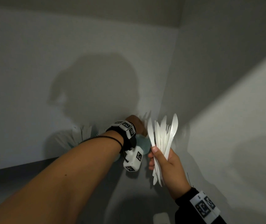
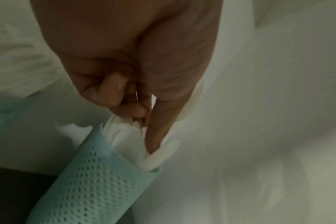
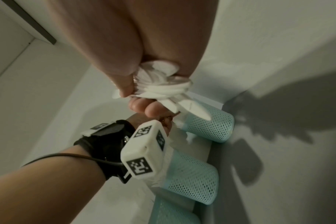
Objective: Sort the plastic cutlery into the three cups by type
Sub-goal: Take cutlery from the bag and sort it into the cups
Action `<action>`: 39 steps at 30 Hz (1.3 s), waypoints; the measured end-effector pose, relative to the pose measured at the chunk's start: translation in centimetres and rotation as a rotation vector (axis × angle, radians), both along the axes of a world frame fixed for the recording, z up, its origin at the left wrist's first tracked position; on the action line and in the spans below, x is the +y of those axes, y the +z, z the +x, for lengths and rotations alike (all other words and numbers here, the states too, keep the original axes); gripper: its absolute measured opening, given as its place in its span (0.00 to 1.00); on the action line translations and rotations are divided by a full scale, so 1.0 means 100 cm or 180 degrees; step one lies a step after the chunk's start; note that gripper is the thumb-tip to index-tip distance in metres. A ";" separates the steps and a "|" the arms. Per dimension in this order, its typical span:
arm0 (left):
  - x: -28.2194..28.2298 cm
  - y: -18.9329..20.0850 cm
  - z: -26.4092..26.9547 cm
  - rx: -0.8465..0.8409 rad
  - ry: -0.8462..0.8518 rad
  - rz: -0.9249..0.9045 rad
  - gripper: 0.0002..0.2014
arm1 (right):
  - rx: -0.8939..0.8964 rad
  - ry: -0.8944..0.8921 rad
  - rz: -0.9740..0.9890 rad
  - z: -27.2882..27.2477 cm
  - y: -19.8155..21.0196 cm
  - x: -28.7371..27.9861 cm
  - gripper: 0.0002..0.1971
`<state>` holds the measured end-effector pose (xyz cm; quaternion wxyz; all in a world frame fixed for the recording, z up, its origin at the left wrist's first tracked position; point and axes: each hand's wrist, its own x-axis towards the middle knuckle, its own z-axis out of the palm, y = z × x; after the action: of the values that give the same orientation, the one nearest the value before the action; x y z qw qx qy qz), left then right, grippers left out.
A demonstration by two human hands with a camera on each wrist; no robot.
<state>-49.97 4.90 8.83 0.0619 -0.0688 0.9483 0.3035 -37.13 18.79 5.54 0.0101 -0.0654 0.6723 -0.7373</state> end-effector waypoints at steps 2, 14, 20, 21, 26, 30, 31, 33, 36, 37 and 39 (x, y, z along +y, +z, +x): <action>-0.004 0.006 0.001 0.0004 0.0083 0.0162 0.16 | 0.0015 0.0081 -0.0052 0.001 0.000 -0.004 0.07; -0.010 0.000 0.003 0.0658 0.0319 0.0555 0.10 | 0.0083 0.0168 -0.0007 -0.001 0.001 -0.003 0.06; -0.014 0.011 0.081 0.0954 0.0282 0.1705 0.10 | 0.0206 0.0213 -0.0040 0.003 0.007 -0.011 0.08; -0.013 0.013 0.100 0.0859 0.0245 0.1954 0.09 | 0.0241 0.0228 -0.0049 0.004 0.007 -0.014 0.08; -0.006 0.013 0.161 0.0109 -0.0615 0.2560 0.17 | 0.0758 0.0316 0.0598 0.019 -0.003 -0.039 0.07; -0.012 0.002 0.168 0.0234 -0.0390 0.2677 0.18 | 0.1105 0.0402 0.0928 0.033 -0.007 -0.051 0.17; -0.017 0.000 0.170 0.0207 -0.0392 0.2781 0.18 | 0.1133 0.0464 0.0895 0.035 -0.006 -0.050 0.17; -0.025 -0.002 0.175 0.0183 -0.0490 0.2949 0.21 | 0.1110 0.0648 0.0774 0.037 -0.005 -0.049 0.16; -0.032 -0.003 0.182 0.0141 -0.0524 0.3250 0.17 | 0.0962 0.0905 0.0505 0.044 0.000 -0.048 0.18; -0.034 -0.003 0.183 0.0138 -0.0523 0.3342 0.15 | 0.0897 0.0972 0.0420 0.046 0.001 -0.048 0.17; -0.038 -0.004 0.185 0.0161 -0.0538 0.3417 0.16 | 0.0798 0.1001 0.0298 0.048 0.001 -0.047 0.16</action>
<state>-31.46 1.09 8.48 0.0897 0.0563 0.6635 0.7406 -32.36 14.11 5.66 0.0444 -0.2603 0.6833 -0.6807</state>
